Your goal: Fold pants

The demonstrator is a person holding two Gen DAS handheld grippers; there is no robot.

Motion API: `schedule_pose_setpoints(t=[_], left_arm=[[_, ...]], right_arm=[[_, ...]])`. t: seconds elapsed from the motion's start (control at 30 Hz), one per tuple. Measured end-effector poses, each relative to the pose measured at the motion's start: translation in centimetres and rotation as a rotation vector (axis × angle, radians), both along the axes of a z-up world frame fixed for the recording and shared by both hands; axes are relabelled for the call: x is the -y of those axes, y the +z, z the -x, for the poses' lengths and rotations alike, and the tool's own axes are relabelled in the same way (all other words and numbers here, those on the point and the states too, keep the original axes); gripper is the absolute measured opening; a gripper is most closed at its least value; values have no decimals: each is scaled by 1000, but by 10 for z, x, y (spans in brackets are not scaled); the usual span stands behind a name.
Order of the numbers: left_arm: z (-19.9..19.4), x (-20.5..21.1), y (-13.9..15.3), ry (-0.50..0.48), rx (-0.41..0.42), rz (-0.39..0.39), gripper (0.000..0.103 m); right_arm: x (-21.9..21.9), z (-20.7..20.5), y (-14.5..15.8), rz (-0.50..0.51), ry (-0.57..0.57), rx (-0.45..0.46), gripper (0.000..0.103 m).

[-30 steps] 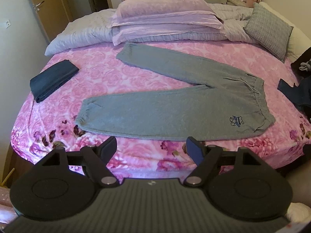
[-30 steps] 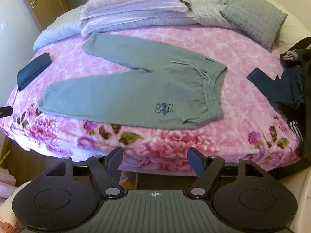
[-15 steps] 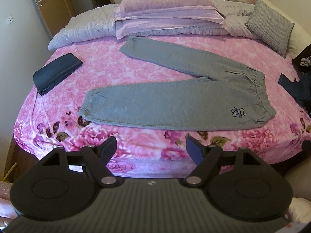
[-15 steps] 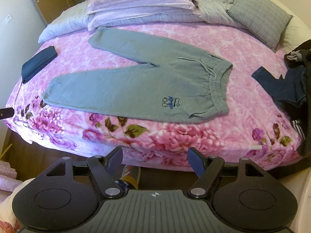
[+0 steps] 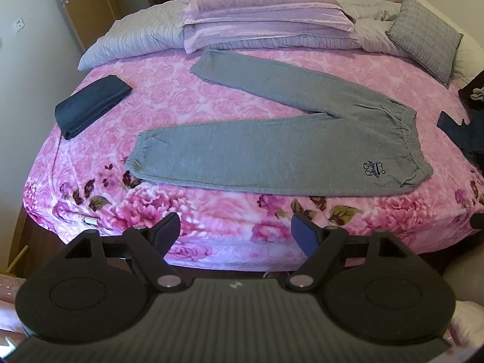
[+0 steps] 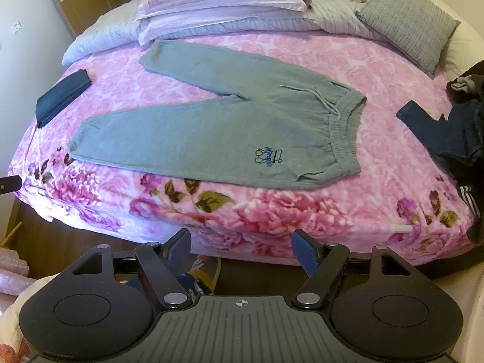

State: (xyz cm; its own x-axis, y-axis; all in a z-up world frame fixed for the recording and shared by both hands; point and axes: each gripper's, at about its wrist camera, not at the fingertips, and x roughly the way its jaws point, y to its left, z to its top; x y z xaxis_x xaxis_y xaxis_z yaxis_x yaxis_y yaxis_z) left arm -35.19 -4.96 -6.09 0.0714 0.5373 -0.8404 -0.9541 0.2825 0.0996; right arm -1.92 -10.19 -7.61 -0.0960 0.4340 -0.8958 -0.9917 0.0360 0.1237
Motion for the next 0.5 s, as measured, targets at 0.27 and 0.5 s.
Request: schedule_pose_setpoints(t=[0.27, 0.5], left_arm=[[4, -55, -13, 9, -14, -20, 78], [4, -144, -39, -28, -28, 20, 78]], right_arm=[[-34, -23, -9, 7, -64, 10, 70], [-90, -41, -28, 50, -165, 4, 70]])
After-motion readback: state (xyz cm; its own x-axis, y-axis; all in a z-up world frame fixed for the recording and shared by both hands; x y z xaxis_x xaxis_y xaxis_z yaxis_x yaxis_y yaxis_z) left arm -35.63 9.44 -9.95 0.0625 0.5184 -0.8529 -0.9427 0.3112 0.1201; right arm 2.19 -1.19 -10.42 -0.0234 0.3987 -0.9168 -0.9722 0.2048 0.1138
